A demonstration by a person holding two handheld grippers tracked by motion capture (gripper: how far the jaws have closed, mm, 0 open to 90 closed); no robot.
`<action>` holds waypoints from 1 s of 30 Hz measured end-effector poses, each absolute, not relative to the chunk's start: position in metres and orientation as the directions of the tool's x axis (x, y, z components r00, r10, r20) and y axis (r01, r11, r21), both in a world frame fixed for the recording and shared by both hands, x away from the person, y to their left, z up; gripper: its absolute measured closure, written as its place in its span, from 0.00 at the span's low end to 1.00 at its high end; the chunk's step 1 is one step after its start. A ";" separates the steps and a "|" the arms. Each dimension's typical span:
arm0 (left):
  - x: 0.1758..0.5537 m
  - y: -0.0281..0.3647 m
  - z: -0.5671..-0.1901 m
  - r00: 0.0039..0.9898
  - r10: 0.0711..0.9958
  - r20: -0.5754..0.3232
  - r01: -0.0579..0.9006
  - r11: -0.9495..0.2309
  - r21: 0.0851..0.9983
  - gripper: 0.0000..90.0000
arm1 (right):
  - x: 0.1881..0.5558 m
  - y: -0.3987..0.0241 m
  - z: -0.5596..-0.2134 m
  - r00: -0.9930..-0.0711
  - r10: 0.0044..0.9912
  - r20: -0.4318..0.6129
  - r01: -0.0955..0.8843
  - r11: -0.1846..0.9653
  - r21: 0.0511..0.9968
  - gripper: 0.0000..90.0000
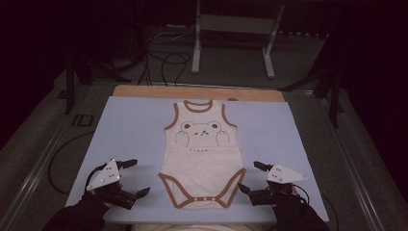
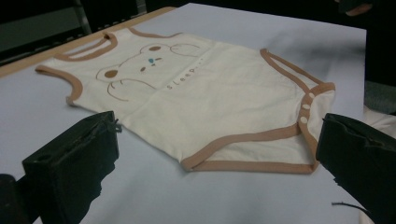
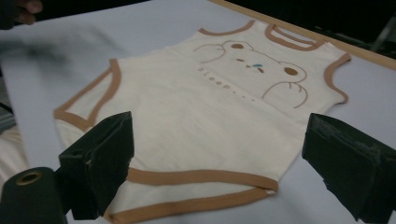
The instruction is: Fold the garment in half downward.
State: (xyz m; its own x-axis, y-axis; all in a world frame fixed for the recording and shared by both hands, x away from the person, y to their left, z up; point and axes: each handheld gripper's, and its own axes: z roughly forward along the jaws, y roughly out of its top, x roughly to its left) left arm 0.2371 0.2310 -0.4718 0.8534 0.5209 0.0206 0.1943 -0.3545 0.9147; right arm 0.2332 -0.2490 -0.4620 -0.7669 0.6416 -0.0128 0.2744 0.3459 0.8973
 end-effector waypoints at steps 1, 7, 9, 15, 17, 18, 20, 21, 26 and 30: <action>0.237 0.231 -0.470 0.854 0.519 0.018 0.196 -0.353 0.915 0.00 | 0.233 -0.248 -0.459 -0.767 0.642 -0.010 0.278 0.345 0.897 0.11; 0.243 0.231 -0.455 0.850 0.525 0.037 0.190 -0.371 0.909 0.00 | 0.235 -0.244 -0.442 -0.774 0.632 -0.030 0.259 0.359 0.897 0.11; 0.246 0.231 -0.449 0.847 0.531 0.032 0.193 -0.364 0.911 0.00 | 0.239 -0.243 -0.433 -0.770 0.636 -0.040 0.250 0.359 0.899 0.11; 0.258 0.227 -0.433 0.843 0.533 0.070 0.175 -0.395 0.902 0.00 | 0.249 -0.242 -0.413 -0.763 0.644 -0.062 0.218 0.346 0.913 0.11; 0.261 0.225 -0.429 0.845 0.530 0.072 0.172 -0.397 0.901 0.00 | 0.253 -0.242 -0.408 -0.757 0.651 -0.065 0.216 0.342 0.914 0.11; 0.264 0.224 -0.426 0.845 0.529 0.079 0.166 -0.400 0.902 0.00 | 0.255 -0.242 -0.406 -0.753 0.655 -0.064 0.218 0.341 0.914 0.11; 0.268 0.222 -0.421 0.847 0.527 0.073 0.167 -0.393 0.904 0.00 | 0.259 -0.242 -0.402 -0.747 0.662 -0.070 0.215 0.339 0.916 0.11; 0.268 0.222 -0.421 0.847 0.527 0.073 0.167 -0.393 0.904 0.00 | 0.262 -0.243 -0.400 -0.744 0.665 -0.066 0.216 0.332 0.918 0.11; 0.283 0.215 -0.410 0.847 0.527 0.068 0.168 -0.387 0.907 0.00 | 0.273 -0.243 -0.392 -0.731 0.678 -0.070 0.216 0.328 0.919 0.11; 0.292 0.209 -0.407 0.844 0.533 0.064 0.177 -0.390 0.904 0.00 | 0.283 -0.242 -0.386 -0.723 0.686 -0.075 0.220 0.333 0.917 0.11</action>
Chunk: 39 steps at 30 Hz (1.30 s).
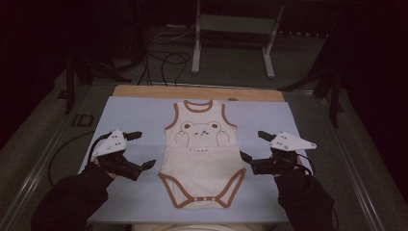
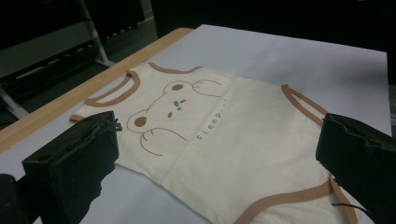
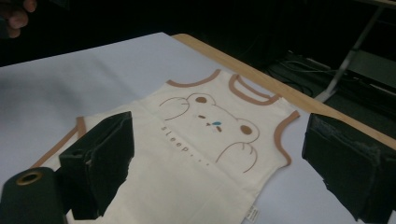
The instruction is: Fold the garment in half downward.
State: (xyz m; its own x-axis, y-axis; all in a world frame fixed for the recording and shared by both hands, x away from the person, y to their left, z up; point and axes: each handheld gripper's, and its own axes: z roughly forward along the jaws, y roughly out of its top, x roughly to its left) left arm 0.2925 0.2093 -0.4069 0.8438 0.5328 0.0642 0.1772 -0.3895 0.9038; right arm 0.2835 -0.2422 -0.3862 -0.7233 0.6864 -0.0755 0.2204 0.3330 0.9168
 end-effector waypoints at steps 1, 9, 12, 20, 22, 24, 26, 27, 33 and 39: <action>0.295 0.208 -0.407 0.844 0.533 0.060 0.182 -0.390 0.903 0.00 | 0.286 -0.242 -0.385 -0.721 0.689 -0.076 0.222 0.333 0.916 0.11; 0.310 0.200 -0.408 0.832 0.553 0.036 0.215 -0.381 0.899 0.00 | 0.306 -0.239 -0.383 -0.714 0.698 -0.059 0.246 0.328 0.912 0.11; 0.318 0.196 -0.410 0.825 0.564 0.031 0.228 -0.383 0.895 0.00 | 0.315 -0.238 -0.389 -0.710 0.702 -0.049 0.267 0.333 0.904 0.11; 0.332 0.190 -0.416 0.805 0.593 0.006 0.274 -0.381 0.883 0.00 | 0.338 -0.232 -0.410 -0.707 0.707 -0.023 0.313 0.341 0.887 0.11; 0.336 0.188 -0.420 0.800 0.600 -0.002 0.287 -0.381 0.879 0.00 | 0.342 -0.231 -0.414 -0.706 0.708 -0.023 0.318 0.345 0.883 0.11; 0.338 0.188 -0.421 0.797 0.604 0.000 0.291 -0.383 0.877 0.00 | 0.345 -0.229 -0.417 -0.703 0.711 -0.021 0.322 0.345 0.882 0.11; 0.344 0.184 -0.428 0.787 0.617 -0.009 0.313 -0.386 0.868 0.00 | 0.351 -0.227 -0.423 -0.704 0.710 -0.018 0.330 0.350 0.877 0.11; 0.344 0.184 -0.428 0.787 0.617 -0.009 0.313 -0.386 0.868 0.00 | 0.352 -0.226 -0.425 -0.704 0.710 -0.018 0.333 0.352 0.875 0.11; 0.354 0.178 -0.439 0.782 0.622 -0.034 0.346 -0.389 0.854 0.00 | 0.360 -0.225 -0.435 -0.701 0.713 -0.011 0.346 0.354 0.869 0.11; 0.363 0.171 -0.447 0.772 0.635 -0.038 0.374 -0.404 0.835 0.00 | 0.368 -0.226 -0.450 -0.695 0.719 0.010 0.375 0.351 0.858 0.11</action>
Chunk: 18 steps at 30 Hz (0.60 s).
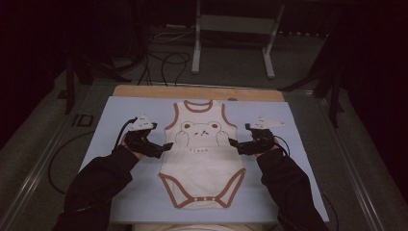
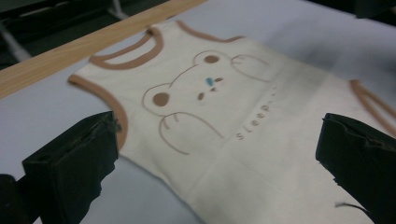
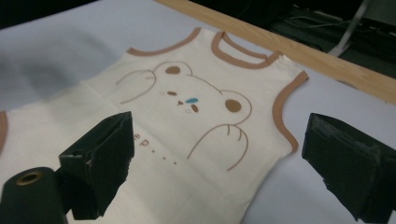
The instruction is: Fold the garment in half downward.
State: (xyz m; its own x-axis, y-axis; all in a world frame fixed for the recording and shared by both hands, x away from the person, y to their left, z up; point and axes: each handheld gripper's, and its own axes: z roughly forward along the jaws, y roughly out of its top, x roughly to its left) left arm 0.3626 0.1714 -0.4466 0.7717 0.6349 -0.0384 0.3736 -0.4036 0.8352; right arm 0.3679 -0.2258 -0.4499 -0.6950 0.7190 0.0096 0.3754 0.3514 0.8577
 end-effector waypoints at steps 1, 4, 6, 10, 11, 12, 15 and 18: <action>0.364 0.170 -0.448 0.770 0.636 -0.041 0.380 -0.407 0.831 0.00 | 0.368 -0.226 -0.450 -0.695 0.719 0.010 0.375 0.351 0.858 0.11; 0.367 0.170 -0.452 0.773 0.631 -0.056 0.388 -0.402 0.830 0.00 | 0.370 -0.228 -0.455 -0.694 0.720 0.021 0.383 0.344 0.857 0.11; 0.371 0.169 -0.457 0.777 0.626 -0.070 0.397 -0.402 0.825 0.00 | 0.374 -0.228 -0.460 -0.686 0.727 0.017 0.392 0.349 0.851 0.11; 0.373 0.169 -0.464 0.787 0.615 -0.059 0.385 -0.414 0.825 0.00 | 0.376 -0.228 -0.469 -0.679 0.734 0.019 0.406 0.355 0.842 0.11; 0.375 0.169 -0.468 0.788 0.613 -0.062 0.390 -0.419 0.820 0.00 | 0.377 -0.228 -0.472 -0.679 0.734 0.019 0.413 0.360 0.836 0.11; 0.375 0.169 -0.468 0.788 0.613 -0.062 0.390 -0.419 0.820 0.00 | 0.378 -0.228 -0.474 -0.677 0.736 0.027 0.424 0.359 0.832 0.11; 0.377 0.168 -0.475 0.784 0.617 -0.067 0.403 -0.424 0.811 0.02 | 0.382 -0.229 -0.482 -0.674 0.738 0.043 0.446 0.360 0.819 0.12; 0.379 0.167 -0.480 0.786 0.614 -0.067 0.406 -0.432 0.805 0.03 | 0.385 -0.231 -0.489 -0.669 0.741 0.053 0.466 0.364 0.806 0.15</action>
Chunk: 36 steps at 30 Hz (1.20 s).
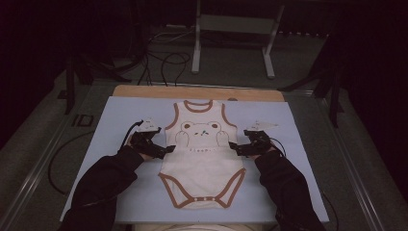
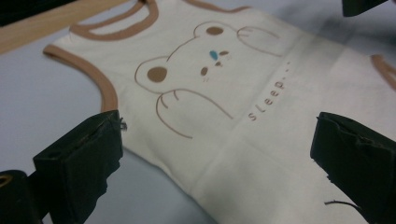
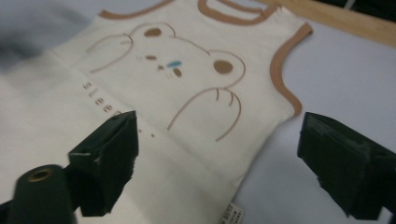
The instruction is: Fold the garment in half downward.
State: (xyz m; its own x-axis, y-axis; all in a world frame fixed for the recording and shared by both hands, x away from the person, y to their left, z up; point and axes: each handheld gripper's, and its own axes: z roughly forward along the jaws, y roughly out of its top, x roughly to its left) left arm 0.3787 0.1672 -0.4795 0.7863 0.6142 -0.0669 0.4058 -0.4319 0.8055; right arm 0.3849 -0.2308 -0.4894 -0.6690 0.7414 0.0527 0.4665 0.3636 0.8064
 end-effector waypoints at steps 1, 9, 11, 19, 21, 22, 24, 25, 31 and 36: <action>0.380 0.166 -0.485 0.787 0.613 -0.071 0.414 -0.439 0.797 0.04 | 0.386 -0.231 -0.491 -0.668 0.743 0.055 0.473 0.366 0.801 0.16; 0.384 0.161 -0.500 0.777 0.626 -0.067 0.454 -0.484 0.748 0.10 | 0.390 -0.233 -0.504 -0.670 0.740 0.061 0.502 0.390 0.772 0.25; 0.385 0.160 -0.502 0.774 0.629 -0.065 0.465 -0.497 0.732 0.12 | 0.392 -0.233 -0.507 -0.664 0.744 0.070 0.516 0.389 0.764 0.26; 0.387 0.156 -0.512 0.767 0.641 -0.038 0.489 -0.544 0.683 0.23 | 0.397 -0.233 -0.517 -0.638 0.767 0.063 0.553 0.400 0.731 0.38; 0.386 0.156 -0.513 0.767 0.641 -0.031 0.488 -0.552 0.676 0.26 | 0.399 -0.231 -0.519 -0.633 0.771 0.063 0.558 0.399 0.727 0.43; 0.386 0.156 -0.513 0.767 0.641 -0.031 0.488 -0.552 0.676 0.28 | 0.399 -0.231 -0.520 -0.637 0.769 0.062 0.559 0.404 0.724 0.44; 0.386 0.155 -0.514 0.773 0.633 -0.027 0.483 -0.562 0.671 0.30 | 0.400 -0.230 -0.520 -0.637 0.769 0.058 0.559 0.409 0.721 0.45; 0.386 0.155 -0.515 0.775 0.632 -0.017 0.477 -0.568 0.671 0.35 | 0.401 -0.230 -0.522 -0.632 0.772 0.065 0.568 0.405 0.716 0.47; 0.387 0.154 -0.519 0.768 0.640 -0.013 0.488 -0.572 0.660 0.43 | 0.403 -0.228 -0.523 -0.631 0.774 0.055 0.572 0.416 0.707 0.56; 0.388 0.151 -0.519 0.764 0.645 -0.032 0.505 -0.565 0.653 0.50 | 0.402 -0.227 -0.522 -0.636 0.771 0.036 0.567 0.434 0.700 0.68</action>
State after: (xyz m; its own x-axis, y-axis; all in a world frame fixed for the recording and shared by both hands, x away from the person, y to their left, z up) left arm 0.3877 0.1506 -0.5187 0.7635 0.6450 -0.0318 0.5045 -0.5651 0.6528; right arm 0.4023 -0.2272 -0.5224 -0.6358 0.7710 0.0364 0.5668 0.4344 0.7000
